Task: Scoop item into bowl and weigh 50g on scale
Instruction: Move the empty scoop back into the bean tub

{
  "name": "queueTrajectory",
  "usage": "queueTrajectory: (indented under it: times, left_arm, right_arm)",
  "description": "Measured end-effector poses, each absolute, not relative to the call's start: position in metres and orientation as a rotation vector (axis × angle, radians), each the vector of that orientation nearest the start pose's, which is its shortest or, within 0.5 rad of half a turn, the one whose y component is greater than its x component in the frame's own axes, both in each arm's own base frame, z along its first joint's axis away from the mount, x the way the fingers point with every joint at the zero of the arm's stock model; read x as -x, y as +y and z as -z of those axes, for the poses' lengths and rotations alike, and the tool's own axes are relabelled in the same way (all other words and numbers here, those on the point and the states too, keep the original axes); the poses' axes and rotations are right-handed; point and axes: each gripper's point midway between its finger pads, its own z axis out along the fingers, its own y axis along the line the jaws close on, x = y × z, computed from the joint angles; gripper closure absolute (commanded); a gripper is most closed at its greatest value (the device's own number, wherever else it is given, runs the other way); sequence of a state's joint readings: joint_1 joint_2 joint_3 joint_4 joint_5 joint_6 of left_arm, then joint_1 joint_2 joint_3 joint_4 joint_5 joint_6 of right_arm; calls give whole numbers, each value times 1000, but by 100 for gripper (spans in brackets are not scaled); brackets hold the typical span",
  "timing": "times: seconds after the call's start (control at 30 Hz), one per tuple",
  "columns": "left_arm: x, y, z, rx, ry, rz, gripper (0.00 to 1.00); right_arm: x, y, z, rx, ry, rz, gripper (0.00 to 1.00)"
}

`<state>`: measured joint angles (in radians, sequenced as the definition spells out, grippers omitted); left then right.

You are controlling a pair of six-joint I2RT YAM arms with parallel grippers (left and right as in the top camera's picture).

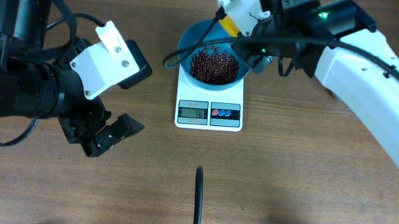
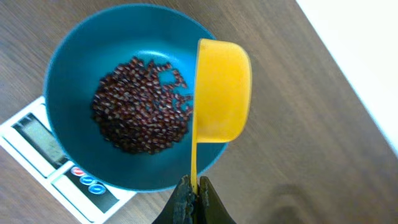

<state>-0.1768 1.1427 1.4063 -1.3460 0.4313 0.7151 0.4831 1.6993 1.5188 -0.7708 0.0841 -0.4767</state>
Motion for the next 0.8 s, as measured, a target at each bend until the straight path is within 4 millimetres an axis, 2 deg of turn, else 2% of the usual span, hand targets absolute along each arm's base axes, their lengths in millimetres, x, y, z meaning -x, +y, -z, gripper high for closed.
queueTrajectory:
  times: [0.07, 0.13, 0.17, 0.23, 0.27, 0.33, 0.4, 0.43, 0.47, 0.5, 0.53, 0.6, 0.63, 0.7, 0.8]
  left_arm:
    - [-223, -113, -272, -1220, 2230, 368, 1]
    - [-223, -113, -272, -1220, 2230, 368, 1]
    - [-223, -113, -272, -1220, 2230, 368, 1]
    - [-223, -113, -272, -1220, 2230, 368, 1]
    - [-223, -113, -272, -1219, 2230, 368, 1]
    - [-223, -113, -272, -1220, 2230, 368, 1]
    - [-223, -113, -272, -1220, 2230, 368, 1]
    - [-223, -113, -272, -1220, 2229, 368, 1]
    - [-223, -113, -272, -1220, 2229, 370, 1]
    - [-223, -113, -272, -1220, 2229, 371, 1]
    - [-223, -113, -272, -1220, 2228, 371, 1]
    - [-223, -113, -272, -1220, 2228, 371, 1]
    - [-223, -113, -272, -1220, 2228, 371, 1]
    - [-223, -113, -272, -1220, 2228, 371, 1]
    - [-223, -113, -272, -1220, 2228, 371, 1]
  right_arm:
    - [-404, 195, -191, 1133, 2246, 129, 96]
    - [-407, 194, -194, 1062, 2268, 99, 96]
    - [-408, 196, -197, 1013, 2284, 43, 96]
    - [-418, 181, -214, 834, 2332, -63, 96]
    - [-421, 158, -225, 714, 2384, -97, 96]
    - [-425, 87, -246, 451, 2457, -71, 96]
    - [-406, 0, -253, 166, 2557, 20, 96]
    - [-397, -27, -250, 68, 2593, 58, 96]
    - [-391, -45, -244, 5, 2623, 80, 96]
    - [-387, -60, -229, -57, 2669, 101, 96]
    - [-385, -67, -215, -77, 2707, 119, 96]
    - [-383, -76, -185, -98, 2784, 162, 96]
    - [-381, -80, -164, -104, 2844, 188, 96]
    - [-378, -83, -136, -105, 2917, 205, 96]
    - [-386, -85, -114, -104, 2943, 205, 96]
